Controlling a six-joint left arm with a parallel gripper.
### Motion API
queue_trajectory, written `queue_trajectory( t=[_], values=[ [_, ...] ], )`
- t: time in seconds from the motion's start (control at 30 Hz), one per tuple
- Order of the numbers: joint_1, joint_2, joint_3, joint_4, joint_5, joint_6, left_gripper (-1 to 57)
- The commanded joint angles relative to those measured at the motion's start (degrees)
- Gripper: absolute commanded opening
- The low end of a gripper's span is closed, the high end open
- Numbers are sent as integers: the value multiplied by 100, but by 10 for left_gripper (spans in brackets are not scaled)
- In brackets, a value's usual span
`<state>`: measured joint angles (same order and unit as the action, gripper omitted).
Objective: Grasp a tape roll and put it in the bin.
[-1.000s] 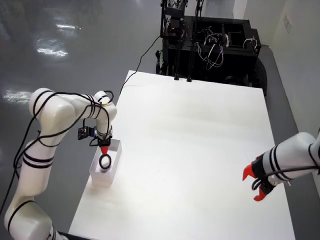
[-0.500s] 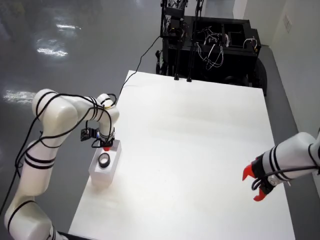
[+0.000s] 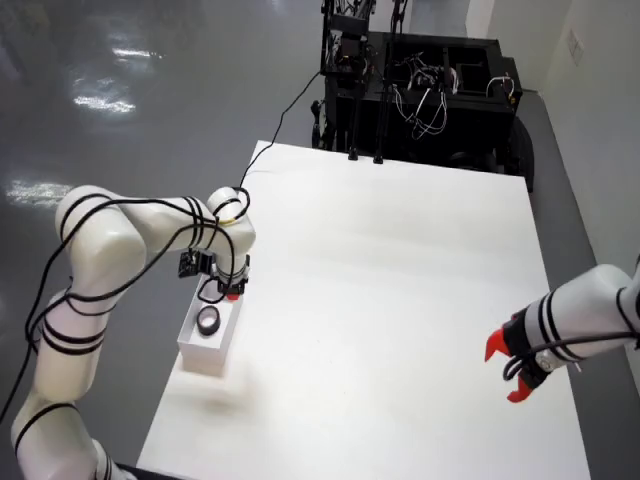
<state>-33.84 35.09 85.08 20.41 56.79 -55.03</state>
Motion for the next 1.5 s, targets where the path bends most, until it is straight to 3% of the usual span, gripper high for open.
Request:
queue_trajectory(
  t=[0.03,0.7,1.33,1.5],
  values=[
    [-2012,-433,-308,-107,377,-148,-5],
    [-3805,-1004,-712,-195,271,-122,-5],
    [-4288,-1619,-545,-599,605,-113,-5],
    [-4244,-1646,-545,-872,649,-113,-5]
  ],
)
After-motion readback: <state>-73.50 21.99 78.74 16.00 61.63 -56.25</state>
